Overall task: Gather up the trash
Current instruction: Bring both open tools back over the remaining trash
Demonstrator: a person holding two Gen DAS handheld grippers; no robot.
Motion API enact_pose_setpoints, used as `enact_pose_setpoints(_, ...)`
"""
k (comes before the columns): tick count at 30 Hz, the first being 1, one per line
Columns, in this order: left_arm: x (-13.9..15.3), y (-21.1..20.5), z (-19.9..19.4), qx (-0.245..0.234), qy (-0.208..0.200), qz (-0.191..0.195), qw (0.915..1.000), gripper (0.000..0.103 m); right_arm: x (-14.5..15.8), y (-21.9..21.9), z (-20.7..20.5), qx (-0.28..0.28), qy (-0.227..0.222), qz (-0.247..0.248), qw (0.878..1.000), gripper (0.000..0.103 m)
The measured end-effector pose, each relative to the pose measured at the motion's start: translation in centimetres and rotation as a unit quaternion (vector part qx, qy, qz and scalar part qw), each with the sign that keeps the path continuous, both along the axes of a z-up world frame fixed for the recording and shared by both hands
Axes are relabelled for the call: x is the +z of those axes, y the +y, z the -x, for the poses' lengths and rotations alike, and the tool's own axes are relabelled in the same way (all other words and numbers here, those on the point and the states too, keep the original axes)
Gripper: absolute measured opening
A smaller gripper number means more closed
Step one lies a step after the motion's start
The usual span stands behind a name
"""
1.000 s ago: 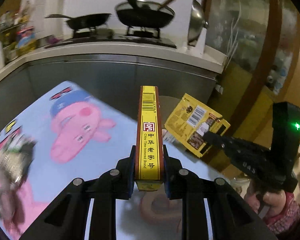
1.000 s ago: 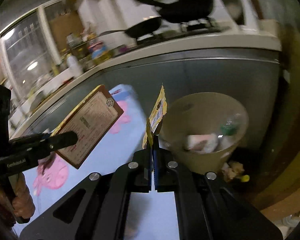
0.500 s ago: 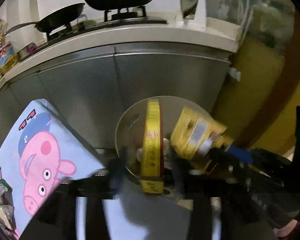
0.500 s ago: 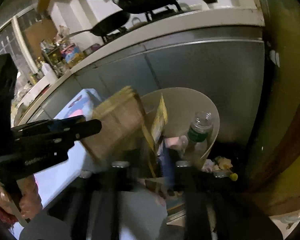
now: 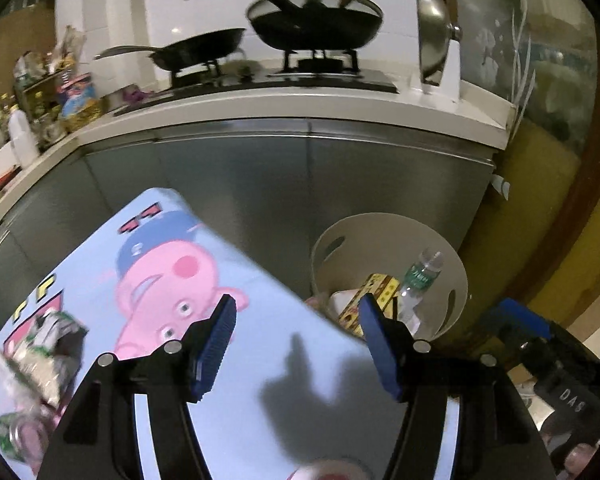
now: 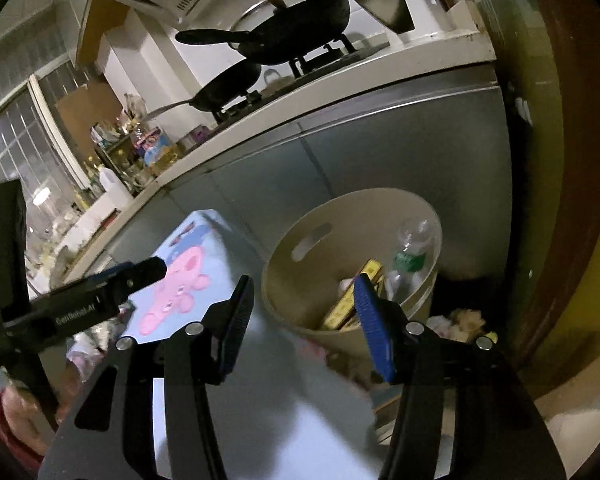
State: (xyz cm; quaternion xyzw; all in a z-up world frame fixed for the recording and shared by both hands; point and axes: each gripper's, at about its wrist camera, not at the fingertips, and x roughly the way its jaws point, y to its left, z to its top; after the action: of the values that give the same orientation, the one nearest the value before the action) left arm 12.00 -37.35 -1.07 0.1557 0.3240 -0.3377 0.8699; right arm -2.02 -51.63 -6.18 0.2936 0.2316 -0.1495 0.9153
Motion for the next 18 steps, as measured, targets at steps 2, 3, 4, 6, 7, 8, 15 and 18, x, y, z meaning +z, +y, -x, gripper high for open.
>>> enact_pose_setpoints(2,0.4,1.5,0.3,0.010,-0.001,0.007,0.9999,0.064,0.6,1.0,0.4,0.003,-0.005,-0.005,1.000,0.052)
enact_pose_setpoints(3,0.6,2.1,0.5,0.013,-0.001,0.011,0.9998,0.064,0.9,1.4,0.5,0.004,-0.007,-0.005,1.000,0.052)
enact_pose_setpoints(4,0.8,2.7,0.6,0.017,-0.002,0.016,0.9997,0.064,1.3,1.9,0.7,0.005,-0.009,-0.003,1.000,0.052)
enact_pose_setpoints(6,1.3,4.2,0.9,0.028,-0.007,0.023,0.9993,0.064,2.5,3.1,1.2,0.004,-0.017,0.003,1.000,0.052)
enact_pose_setpoints(7,1.6,4.8,1.0,0.032,-0.009,0.028,0.9991,0.064,3.1,3.6,1.5,0.004,-0.023,0.006,1.000,0.052)
enact_pose_setpoints(8,1.9,5.8,1.1,0.038,-0.011,0.035,0.9986,0.064,3.7,4.1,1.7,0.003,-0.027,0.010,1.000,0.052)
enact_pose_setpoints(15,3.6,10.3,1.9,0.067,-0.017,0.073,0.9949,0.064,7.2,8.2,3.2,-0.004,-0.059,0.042,0.997,0.065)
enact_pose_setpoints(18,4.1,12.0,2.3,0.079,-0.023,0.082,0.9932,0.064,7.9,9.7,3.2,0.005,-0.060,0.051,0.997,0.065)
